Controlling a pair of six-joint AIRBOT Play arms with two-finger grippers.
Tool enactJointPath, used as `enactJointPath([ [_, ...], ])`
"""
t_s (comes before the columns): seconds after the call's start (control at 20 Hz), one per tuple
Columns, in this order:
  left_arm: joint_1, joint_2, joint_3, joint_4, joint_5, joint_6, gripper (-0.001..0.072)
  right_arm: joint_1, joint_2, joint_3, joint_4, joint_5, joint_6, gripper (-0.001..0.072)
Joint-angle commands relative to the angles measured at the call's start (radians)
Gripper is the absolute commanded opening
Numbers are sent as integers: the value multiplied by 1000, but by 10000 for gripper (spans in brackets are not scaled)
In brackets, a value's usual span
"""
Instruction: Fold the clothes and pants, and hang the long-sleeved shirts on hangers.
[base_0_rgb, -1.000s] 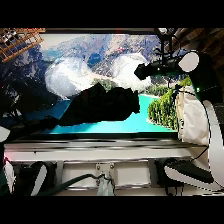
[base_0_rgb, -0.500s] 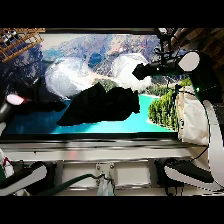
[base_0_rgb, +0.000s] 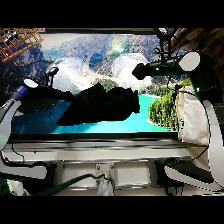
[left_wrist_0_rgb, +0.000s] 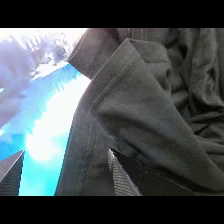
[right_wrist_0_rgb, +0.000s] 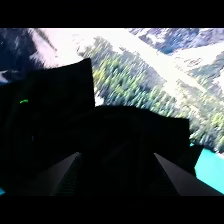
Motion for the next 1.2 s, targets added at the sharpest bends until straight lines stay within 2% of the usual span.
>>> enactJointPath([
  [0.0,-15,-49,17,-2,-50,22,570,0,1,1,18,50,0,530],
  [0.3,-114,-68,17,-2,-78,19,555,0,3,1,70,65,0,528],
  [0.35,-132,-73,17,-2,-77,19,442,0,4,1,78,66,0,523],
  [0.4,-145,-75,17,-2,-77,19,277,0,7,1,82,65,1,510],
  [0.45,-148,-72,17,-2,-79,18,74,0,12,0,80,65,12,510],
  [0.5,-147,-63,17,-2,-90,13,8,-2,18,0,63,72,33,510],
  [0.65,-103,19,17,-2,-125,-9,8,-1,57,-37,-111,201,149,487],
  [0.7,-84,62,17,-2,-129,-21,7,-2,91,-101,-173,190,169,487],
  [0.8,-58,144,17,-2,-130,-38,8,-21,172,-313,-295,48,259,499],
  [0.9,-56,204,17,-2,-131,-38,7,-68,188,-488,-212,-90,277,558],
  [1.0,-66,238,17,-3,-131,-41,7,-78,137,-578,-74,-174,208,628],
  [1.1,-71,247,17,-23,-137,-52,7,-63,57,-588,42,-239,140,650],
  [1.15,-71,246,17,-38,-142,-53,8,-57,21,-588,97,-286,125,687],
])
